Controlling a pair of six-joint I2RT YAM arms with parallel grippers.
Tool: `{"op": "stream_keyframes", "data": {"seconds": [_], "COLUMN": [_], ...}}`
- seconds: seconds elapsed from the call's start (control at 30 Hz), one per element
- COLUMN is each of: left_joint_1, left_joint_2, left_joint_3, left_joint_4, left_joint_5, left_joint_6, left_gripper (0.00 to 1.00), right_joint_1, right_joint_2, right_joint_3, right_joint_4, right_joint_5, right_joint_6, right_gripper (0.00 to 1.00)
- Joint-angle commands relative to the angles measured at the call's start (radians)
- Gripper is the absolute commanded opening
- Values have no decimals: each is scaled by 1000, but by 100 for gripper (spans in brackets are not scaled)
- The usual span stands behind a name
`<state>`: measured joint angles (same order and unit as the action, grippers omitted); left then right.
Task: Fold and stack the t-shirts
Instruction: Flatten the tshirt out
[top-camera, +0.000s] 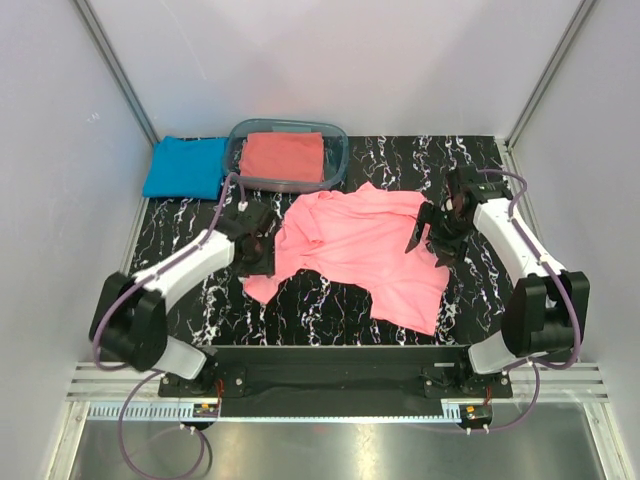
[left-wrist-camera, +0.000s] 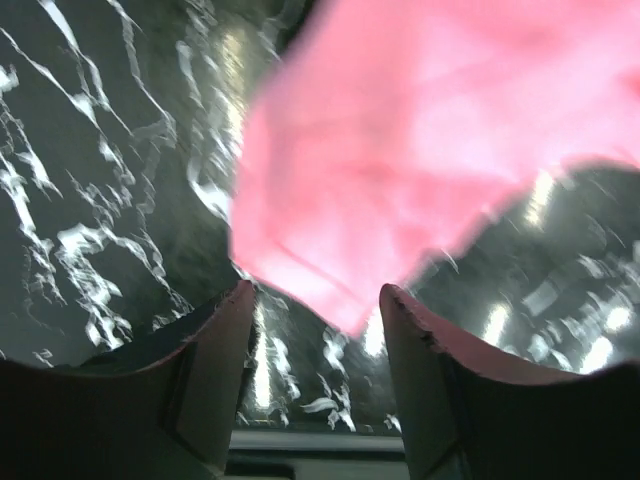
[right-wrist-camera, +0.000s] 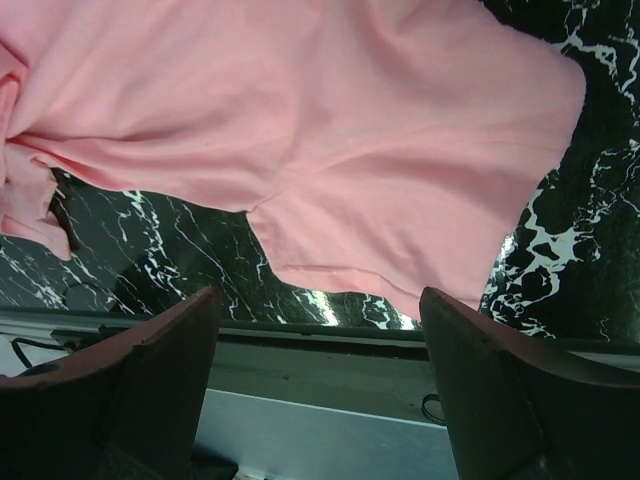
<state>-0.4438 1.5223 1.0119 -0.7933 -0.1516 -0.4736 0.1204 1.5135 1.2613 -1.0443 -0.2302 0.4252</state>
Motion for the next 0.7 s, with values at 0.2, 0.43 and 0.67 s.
{"op": "stream_keyframes", "data": {"seconds": [0.2,0.43,0.67], "left_joint_1": [-148,-150,-150], "left_joint_2": [-179,-18,67], "left_joint_3": [-202,-167,-168], "left_joint_4": [117,167,175], "left_joint_5": [79,12,-5], "left_joint_6": [-224,-163,-180], "left_gripper": [47,45,39], "right_joint_1": [1,-1,1], "right_joint_2": [-87,-124,-176], "right_joint_3": [-83,-115,-183], "right_joint_4": [27,20,33], "right_joint_5": [-40,-31,-20], "right_joint_6": [-5,-13,46], "right_gripper": [88,89,88]}}
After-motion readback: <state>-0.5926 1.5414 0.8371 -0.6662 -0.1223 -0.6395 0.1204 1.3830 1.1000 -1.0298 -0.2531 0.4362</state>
